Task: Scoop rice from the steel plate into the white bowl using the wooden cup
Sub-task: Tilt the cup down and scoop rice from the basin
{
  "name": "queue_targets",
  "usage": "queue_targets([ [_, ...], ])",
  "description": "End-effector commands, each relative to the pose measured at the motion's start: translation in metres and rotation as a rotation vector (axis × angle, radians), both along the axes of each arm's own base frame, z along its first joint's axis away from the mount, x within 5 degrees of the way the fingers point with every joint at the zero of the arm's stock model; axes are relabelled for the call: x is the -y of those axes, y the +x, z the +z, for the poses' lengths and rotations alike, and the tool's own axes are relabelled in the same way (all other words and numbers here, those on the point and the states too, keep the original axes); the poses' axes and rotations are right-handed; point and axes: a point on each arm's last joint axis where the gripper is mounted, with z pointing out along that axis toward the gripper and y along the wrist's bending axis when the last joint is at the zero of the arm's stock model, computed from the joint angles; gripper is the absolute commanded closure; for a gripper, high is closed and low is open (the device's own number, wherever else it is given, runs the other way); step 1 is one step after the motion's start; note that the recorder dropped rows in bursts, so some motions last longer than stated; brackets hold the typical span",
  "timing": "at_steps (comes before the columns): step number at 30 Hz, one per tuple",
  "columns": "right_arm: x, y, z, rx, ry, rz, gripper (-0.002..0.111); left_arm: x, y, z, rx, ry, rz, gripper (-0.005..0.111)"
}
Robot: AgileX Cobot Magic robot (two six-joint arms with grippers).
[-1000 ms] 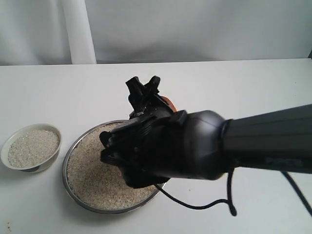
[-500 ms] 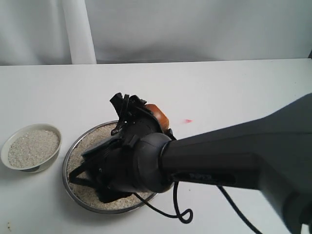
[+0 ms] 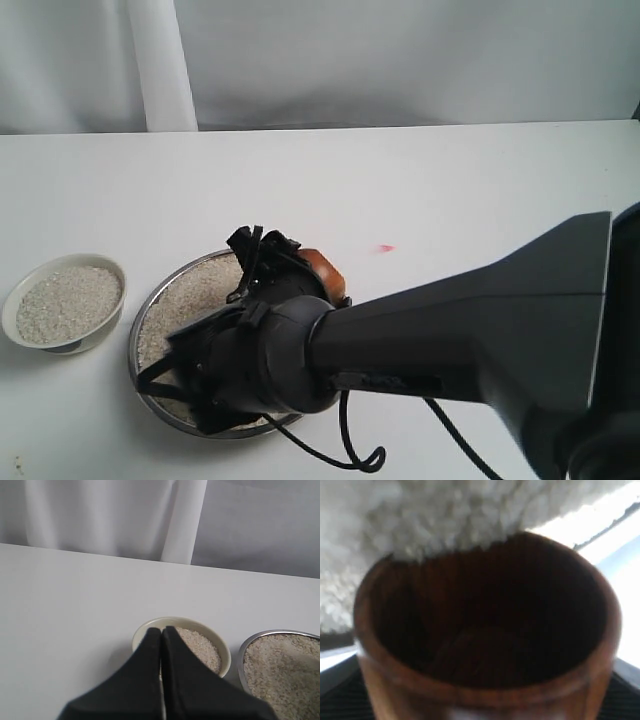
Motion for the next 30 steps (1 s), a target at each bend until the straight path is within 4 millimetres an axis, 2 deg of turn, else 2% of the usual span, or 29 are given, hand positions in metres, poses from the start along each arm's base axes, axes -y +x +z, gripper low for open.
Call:
queue_targets([
  [1, -0.003, -0.004, -0.004, -0.062, 0.058, -0.009, 0.108, 0.0, 0.0, 0.0, 0.005, -0.003, -0.002, 0.107],
  [9, -0.006, -0.005, -0.014, -0.097, 0.074, 0.002, 0.108, 0.0, 0.0, 0.0, 0.005, -0.003, -0.002, 0.107],
  [17, -0.008, -0.006, -0.037, -0.126, 0.09, 0.0, 0.108, 0.0, 0.0, 0.0, 0.005, -0.003, -0.002, 0.107],
  [24, -0.012, -0.009, -0.04, -0.155, 0.219, -0.045, 0.108, 0.0, 0.0, 0.0, 0.005, -0.003, -0.002, 0.107],
  [30, -0.015, -0.01, -0.04, -0.171, 0.261, -0.053, 0.108, 0.0, 0.0, 0.0, 0.005, -0.003, -0.002, 0.107],
])
